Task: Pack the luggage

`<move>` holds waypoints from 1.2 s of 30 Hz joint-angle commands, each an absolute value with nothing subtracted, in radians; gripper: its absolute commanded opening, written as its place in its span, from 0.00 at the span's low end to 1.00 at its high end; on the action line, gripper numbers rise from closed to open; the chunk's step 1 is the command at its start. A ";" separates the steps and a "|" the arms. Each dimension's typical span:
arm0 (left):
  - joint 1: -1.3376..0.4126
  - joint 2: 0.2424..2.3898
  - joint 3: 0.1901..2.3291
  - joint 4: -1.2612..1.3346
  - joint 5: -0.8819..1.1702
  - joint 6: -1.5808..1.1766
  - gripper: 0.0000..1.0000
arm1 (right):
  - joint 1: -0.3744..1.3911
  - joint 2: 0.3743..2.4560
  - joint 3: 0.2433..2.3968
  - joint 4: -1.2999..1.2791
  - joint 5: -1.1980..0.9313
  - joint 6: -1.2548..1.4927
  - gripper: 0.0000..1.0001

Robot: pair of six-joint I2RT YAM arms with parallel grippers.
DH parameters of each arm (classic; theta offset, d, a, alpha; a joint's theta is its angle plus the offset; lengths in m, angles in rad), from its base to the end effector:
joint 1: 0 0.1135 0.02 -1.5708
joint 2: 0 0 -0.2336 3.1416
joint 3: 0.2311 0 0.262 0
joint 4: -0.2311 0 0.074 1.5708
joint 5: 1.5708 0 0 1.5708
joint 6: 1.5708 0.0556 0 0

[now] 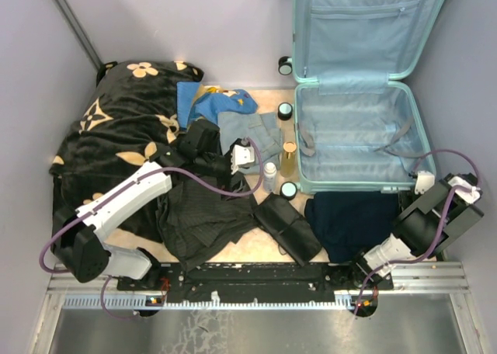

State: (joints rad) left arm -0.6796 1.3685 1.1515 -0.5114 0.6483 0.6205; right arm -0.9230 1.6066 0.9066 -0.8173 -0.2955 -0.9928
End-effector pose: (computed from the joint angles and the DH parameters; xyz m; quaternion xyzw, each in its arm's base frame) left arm 0.2304 -0.2293 0.2673 0.6272 0.6098 -0.3020 0.3788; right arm 0.1752 -0.2046 0.1015 -0.0384 0.9880 0.0630 0.1356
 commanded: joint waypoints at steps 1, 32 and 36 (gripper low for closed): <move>-0.727 1.354 1.135 -0.504 0.725 0.678 1.00 | -0.907 1.724 0.837 -0.940 -0.275 -1.027 0.63; -1.320 1.952 1.149 0.346 0.413 1.090 0.86 | -0.920 1.615 0.953 -1.047 -0.286 -1.059 0.00; -1.333 2.012 1.180 0.365 0.409 1.084 0.87 | -0.921 1.619 0.963 -1.052 -0.287 -1.056 0.00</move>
State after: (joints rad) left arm -1.3136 1.9594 1.1385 0.3000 0.3985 1.0649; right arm -0.9249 1.5982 0.9520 -0.9474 -0.3145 -1.0554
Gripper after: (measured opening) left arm 0.860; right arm 0.125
